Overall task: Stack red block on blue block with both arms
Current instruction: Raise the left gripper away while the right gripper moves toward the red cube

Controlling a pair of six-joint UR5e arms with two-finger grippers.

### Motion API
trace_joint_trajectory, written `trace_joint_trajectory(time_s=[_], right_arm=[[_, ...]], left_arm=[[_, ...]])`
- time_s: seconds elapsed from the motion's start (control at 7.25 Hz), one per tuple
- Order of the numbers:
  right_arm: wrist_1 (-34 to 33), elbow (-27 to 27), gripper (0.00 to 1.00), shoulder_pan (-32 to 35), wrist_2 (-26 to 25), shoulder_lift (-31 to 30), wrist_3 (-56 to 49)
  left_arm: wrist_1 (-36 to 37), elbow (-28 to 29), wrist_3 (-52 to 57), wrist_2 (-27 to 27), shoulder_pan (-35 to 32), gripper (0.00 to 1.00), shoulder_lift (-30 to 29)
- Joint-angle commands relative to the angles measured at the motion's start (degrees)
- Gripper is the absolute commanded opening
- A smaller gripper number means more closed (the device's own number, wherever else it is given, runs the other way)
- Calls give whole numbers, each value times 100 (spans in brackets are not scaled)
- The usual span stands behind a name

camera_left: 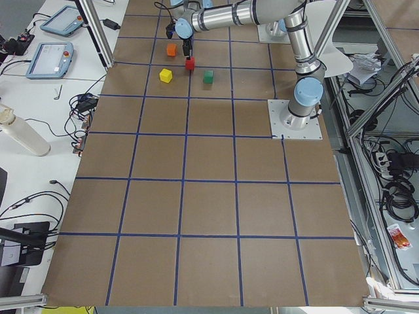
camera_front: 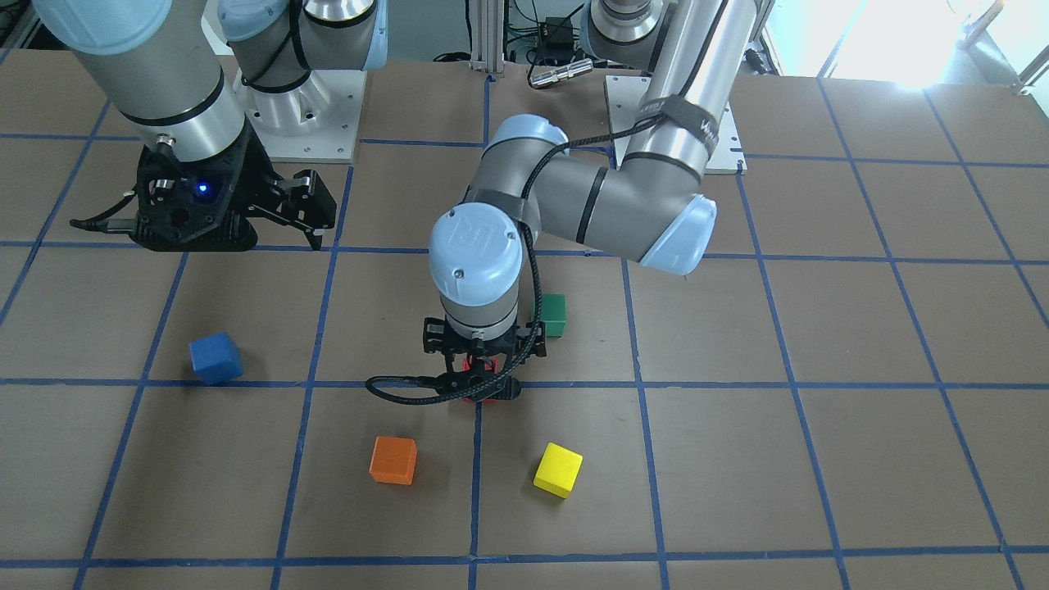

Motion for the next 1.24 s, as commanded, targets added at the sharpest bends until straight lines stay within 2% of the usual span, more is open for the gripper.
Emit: trace_joint_trajectory(time_s=[0.0, 0.41, 0.69, 0.83, 0.97, 1.1], right_arm=[[0, 0, 100, 0, 0, -6, 9], [0, -18, 100, 0, 35, -24, 26], [9, -26, 100, 9, 26, -33, 148], [9, -26, 100, 9, 9, -24, 141], [-8, -26, 100, 9, 26, -24, 141], [-139, -18, 100, 9, 35, -15, 184]], left_arm=[[-1019, 477, 447, 178, 617, 100, 662], [-1661, 425, 1476, 196, 1541, 100, 1760], [-2267, 382, 1845, 144, 1780, 100, 2428], [-2375, 112, 1909, 100, 1921, 100, 2753], [-1959, -387, 1996, 56, 2053, 100, 2991], [-1102, -1131, 2041, 56, 2106, 100, 3203]])
